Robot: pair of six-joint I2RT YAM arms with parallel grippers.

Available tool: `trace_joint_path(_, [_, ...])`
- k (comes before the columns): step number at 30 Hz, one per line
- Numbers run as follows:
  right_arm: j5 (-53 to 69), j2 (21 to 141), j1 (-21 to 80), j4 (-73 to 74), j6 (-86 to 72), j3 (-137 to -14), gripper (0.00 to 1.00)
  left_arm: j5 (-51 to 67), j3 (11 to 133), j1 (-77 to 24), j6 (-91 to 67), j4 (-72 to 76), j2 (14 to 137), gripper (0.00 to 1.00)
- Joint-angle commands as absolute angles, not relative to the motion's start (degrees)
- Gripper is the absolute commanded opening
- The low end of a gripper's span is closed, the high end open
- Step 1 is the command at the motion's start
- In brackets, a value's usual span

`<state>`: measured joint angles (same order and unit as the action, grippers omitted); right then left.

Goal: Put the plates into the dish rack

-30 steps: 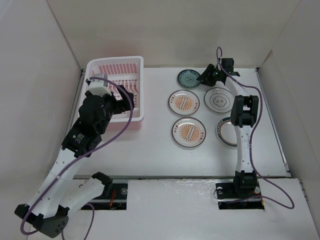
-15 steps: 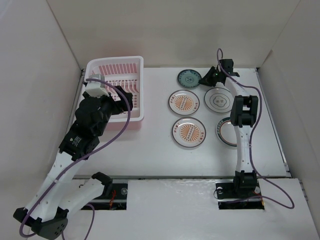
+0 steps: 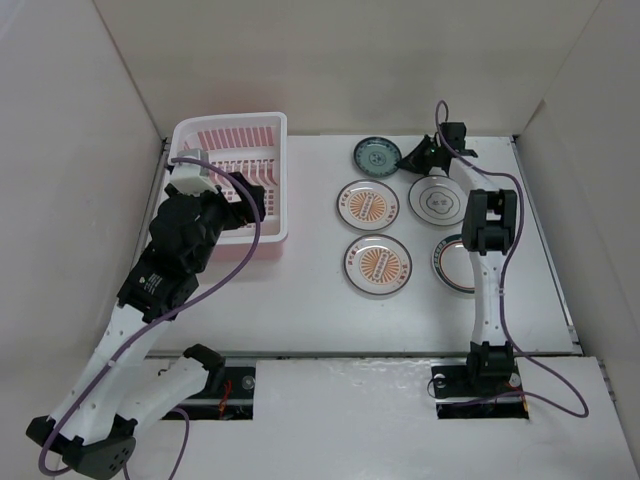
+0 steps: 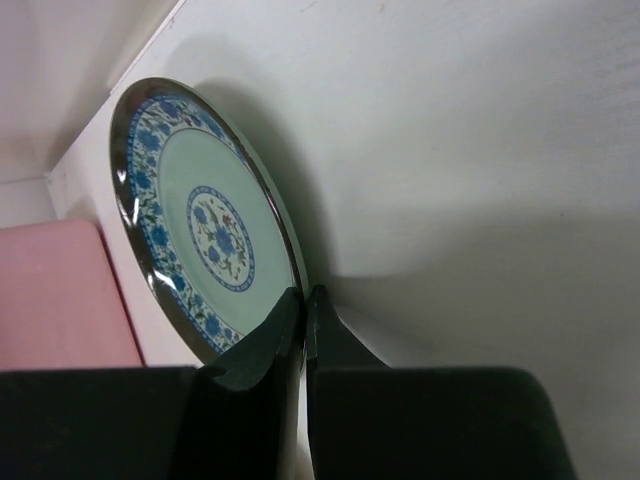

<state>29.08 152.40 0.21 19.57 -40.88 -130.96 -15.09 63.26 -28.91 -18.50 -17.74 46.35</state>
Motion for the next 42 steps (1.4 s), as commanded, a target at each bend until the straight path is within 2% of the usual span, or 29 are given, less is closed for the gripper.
trace_joint_path(1, [29.97, 145.57, 0.88, 11.02, -43.59, -127.02, 0.0, -14.86, 62.75, -29.18, -18.46, -14.94, 45.44, 1.0])
trace_joint_path(8, [31.46, 135.89, 1.4, 5.19, -42.72, -124.47, 0.0, -14.14, 61.18, -29.18, -18.36, -12.49, 43.69, 1.0])
trace_joint_path(12, [30.67, 124.67, 1.93, 4.39, -36.15, -118.93, 0.0, -15.56, 62.48, -29.18, -18.9, -13.26, 46.05, 1.0])
trace_joint_path(15, [35.93, 118.68, 2.54, 5.0, -29.65, -114.72, 0.0, -10.13, 65.38, -26.48, -20.47, -12.58, 49.47, 1.0])
trace_joint_path(17, [38.22, 115.94, 3.94, 6.85, -25.25, -112.51, 0.0, -0.3, 67.49, -24.18, -21.01, -8.12, 50.97, 1.0])
trace_joint_path(20, [36.4, 109.18, 6.5, 9.58, -16.45, -105.75, 0.0, 9.03, 70.82, -20.74, -23.81, -3.35, 54.48, 1.0])
trace_joint_path(23, [36.39, 103.19, 9.92, 8.53, -13.54, -98.1, 0.0, 11.14, 74.52, -20.74, -23.82, -0.18, 60.45, 1.0])
trace_joint_path(28, [35.77, 101.43, 14.67, 8.53, -12.92, -96.94, 0.0, 21.78, 77.96, -20.74, -21.1, 5.62, 70.12, 1.0])
trace_joint_path(32, [36.47, 100.81, 15.21, 8.53, -12.92, -96.94, 0.0, 18.73, 78.75, -22.06, -18.99, 5.1, 76.1, 1.0])
trace_joint_path(37, [37.08, 99.49, 15.21, 8.53, -12.92, -96.42, 0.0, 12.93, 78.22, -22.06, -17.14, 3.87, 77.34, 1.0])
trace_joint_path(42, [46.04, 100.37, 15.21, 8.53, -13.62, -97.03, 0.0, 12.39, 78.75, -22.06, -17.14, 3.25, 80.15, 0.96])
